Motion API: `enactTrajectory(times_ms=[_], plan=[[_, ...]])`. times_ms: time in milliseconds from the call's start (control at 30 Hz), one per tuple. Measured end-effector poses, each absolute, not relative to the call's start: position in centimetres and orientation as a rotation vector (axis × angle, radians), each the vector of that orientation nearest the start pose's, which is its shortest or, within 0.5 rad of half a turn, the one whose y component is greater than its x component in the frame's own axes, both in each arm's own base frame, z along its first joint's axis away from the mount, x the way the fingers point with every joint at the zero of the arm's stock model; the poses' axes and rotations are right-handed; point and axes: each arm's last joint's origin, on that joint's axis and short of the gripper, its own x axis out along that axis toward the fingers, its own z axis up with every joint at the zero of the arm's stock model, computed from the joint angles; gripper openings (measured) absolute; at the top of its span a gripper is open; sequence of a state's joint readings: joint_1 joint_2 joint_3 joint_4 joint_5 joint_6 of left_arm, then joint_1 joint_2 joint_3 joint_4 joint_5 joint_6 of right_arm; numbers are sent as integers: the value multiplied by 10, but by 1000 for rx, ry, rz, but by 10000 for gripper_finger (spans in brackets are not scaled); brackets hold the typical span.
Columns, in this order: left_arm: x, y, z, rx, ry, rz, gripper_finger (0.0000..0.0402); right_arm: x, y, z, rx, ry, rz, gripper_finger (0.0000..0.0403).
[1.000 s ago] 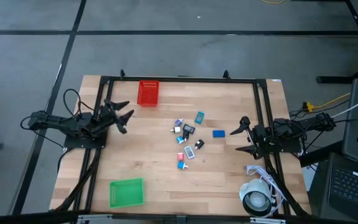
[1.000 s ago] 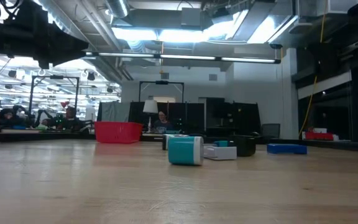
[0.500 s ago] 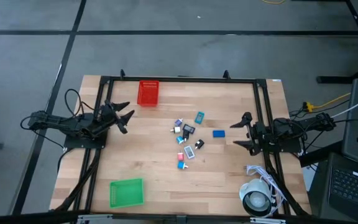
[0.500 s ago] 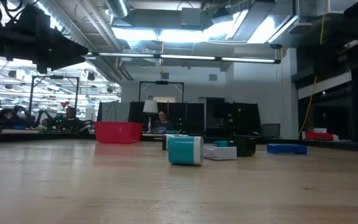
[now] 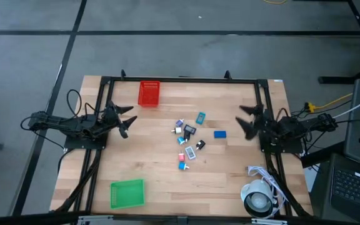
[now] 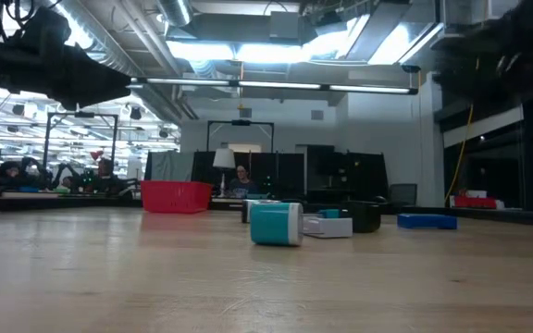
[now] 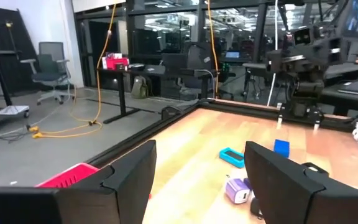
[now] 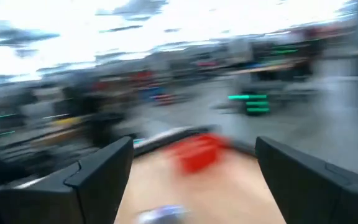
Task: Pick & Place Office items
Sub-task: Put the white charger adapter into the red bin
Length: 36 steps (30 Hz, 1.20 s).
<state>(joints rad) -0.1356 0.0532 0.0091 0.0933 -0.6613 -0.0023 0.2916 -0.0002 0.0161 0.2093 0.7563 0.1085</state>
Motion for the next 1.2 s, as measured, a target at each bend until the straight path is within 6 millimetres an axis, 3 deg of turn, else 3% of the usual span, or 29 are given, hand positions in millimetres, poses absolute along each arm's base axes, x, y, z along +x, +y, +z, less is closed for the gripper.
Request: enactTrajectory(times_ms=[267,467,633,867,1067,1200], plan=[[95,5,171,2,-40,547,239,80,-4,185,377,-278,-910,343],[96,5,171,-3,-40,521,239,77,-7,183,371,-275,-1067,343],[96,5,171,28,-33,535,239,79,-6,183,318,-245,-995,343],[95,5,172,4,-45,549,239,77,-9,189,268,-248,-1021,343],[95,6,171,7,-41,552,239,82,-5,194,224,-281,-767,343],[95,6,171,9,-40,562,239,83,-6,195,173,-273,-738,343]])
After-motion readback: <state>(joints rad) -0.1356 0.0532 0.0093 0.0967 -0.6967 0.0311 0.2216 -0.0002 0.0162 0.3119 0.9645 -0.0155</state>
